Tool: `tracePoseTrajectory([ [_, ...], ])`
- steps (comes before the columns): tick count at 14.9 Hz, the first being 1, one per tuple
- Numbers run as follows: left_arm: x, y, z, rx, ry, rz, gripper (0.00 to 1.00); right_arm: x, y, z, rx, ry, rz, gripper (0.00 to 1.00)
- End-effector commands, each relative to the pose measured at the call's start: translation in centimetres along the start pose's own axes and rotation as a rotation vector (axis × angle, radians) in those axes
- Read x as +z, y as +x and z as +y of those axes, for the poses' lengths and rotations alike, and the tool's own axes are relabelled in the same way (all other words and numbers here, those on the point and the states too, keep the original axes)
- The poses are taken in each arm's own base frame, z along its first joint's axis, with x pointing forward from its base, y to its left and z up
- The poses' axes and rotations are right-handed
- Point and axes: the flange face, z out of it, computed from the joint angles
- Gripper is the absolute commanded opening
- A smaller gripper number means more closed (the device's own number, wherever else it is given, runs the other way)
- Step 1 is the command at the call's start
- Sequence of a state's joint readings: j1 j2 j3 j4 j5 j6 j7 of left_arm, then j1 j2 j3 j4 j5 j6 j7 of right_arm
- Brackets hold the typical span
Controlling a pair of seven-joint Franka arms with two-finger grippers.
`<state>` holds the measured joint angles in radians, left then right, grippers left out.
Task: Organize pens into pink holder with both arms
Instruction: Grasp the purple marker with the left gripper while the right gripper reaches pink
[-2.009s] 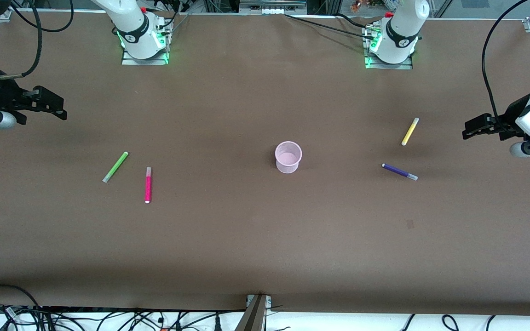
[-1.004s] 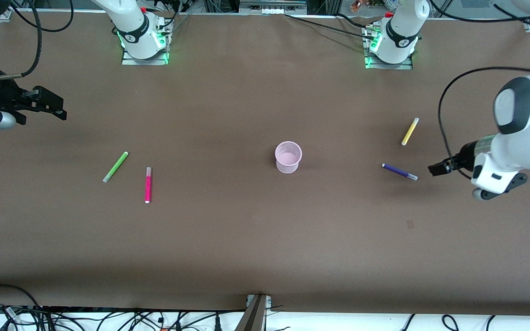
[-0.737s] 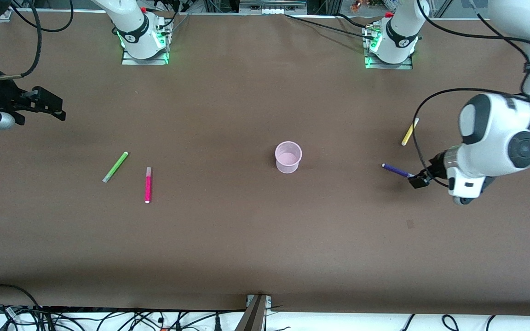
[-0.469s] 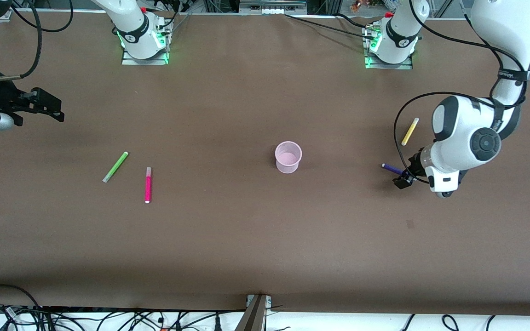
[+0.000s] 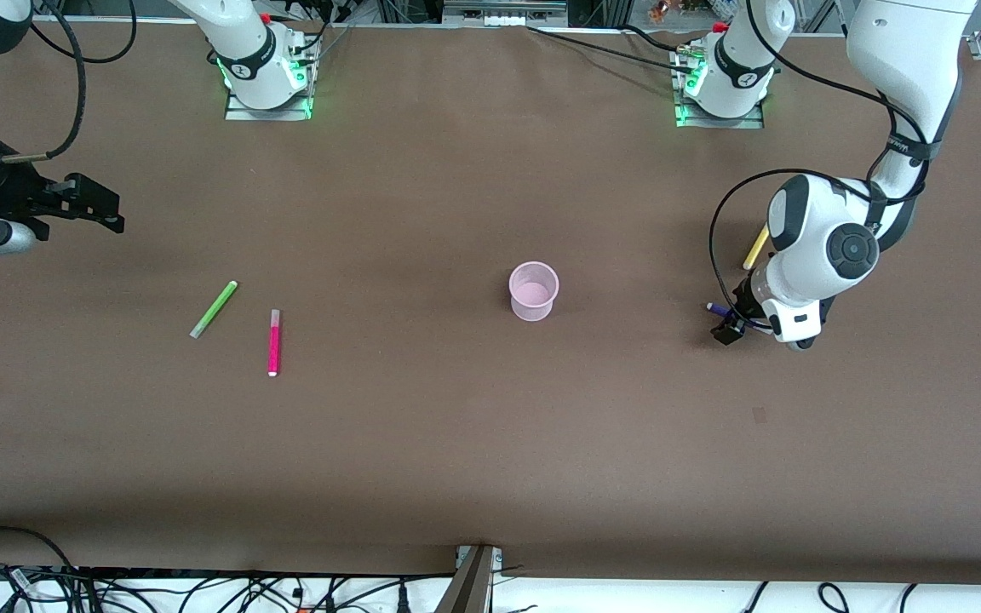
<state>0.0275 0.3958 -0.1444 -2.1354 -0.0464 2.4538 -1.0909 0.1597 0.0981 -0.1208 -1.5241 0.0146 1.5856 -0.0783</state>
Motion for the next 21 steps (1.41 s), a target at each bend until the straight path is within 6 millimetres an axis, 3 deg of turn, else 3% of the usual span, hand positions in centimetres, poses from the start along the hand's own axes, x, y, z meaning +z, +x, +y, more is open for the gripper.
tracePoseTrajectory([
  [1, 1.3, 0.2, -1.4, -0.009, -0.025, 0.037, 1.0, 1.0, 0.6, 0.1, 0.0, -0.012, -0.015, 1.0],
  [4, 1.9, 0.4, -1.6, -0.046, -0.022, 0.036, 1.0, 7.3, 3.1, -0.3, -0.041, -0.013, -0.124, 1.0],
  [7, 2.9, 0.4, -1.8, -0.024, 0.002, 0.043, 1.0, 8.3, 3.9, -0.6, -0.038, -0.006, -0.099, 1.0],
  [9, 3.6, 0.4, -2.0, -0.028, 0.017, 0.047, 0.93, 11.3, 4.3, -0.7, -0.036, 0.002, -0.098, 1.0],
  [13, 4.2, 0.5, -1.9, -0.016, 0.027, 0.05, 0.6, 17.2, 4.5, -1.8, -0.03, 0.032, -0.045, 1.0],
  [15, 4.4, 0.5, -1.8, -0.015, 0.028, 0.049, 0.55, 20.6, 4.8, -2.5, -0.015, 0.03, -0.014, 1.0],
  [19, 3.8, 0.7, -1.4, -0.009, 0.018, 0.055, 0.03, 25.4, 6.1, -3.8, 0.007, 0.018, -0.004, 0.99],
  [21, 3.4, 0.8, -1.3, 0.0, 0.015, 0.058, 0.0, 28.5, 6.9, -3.8, 0.023, 0.03, 0.004, 0.98],
])
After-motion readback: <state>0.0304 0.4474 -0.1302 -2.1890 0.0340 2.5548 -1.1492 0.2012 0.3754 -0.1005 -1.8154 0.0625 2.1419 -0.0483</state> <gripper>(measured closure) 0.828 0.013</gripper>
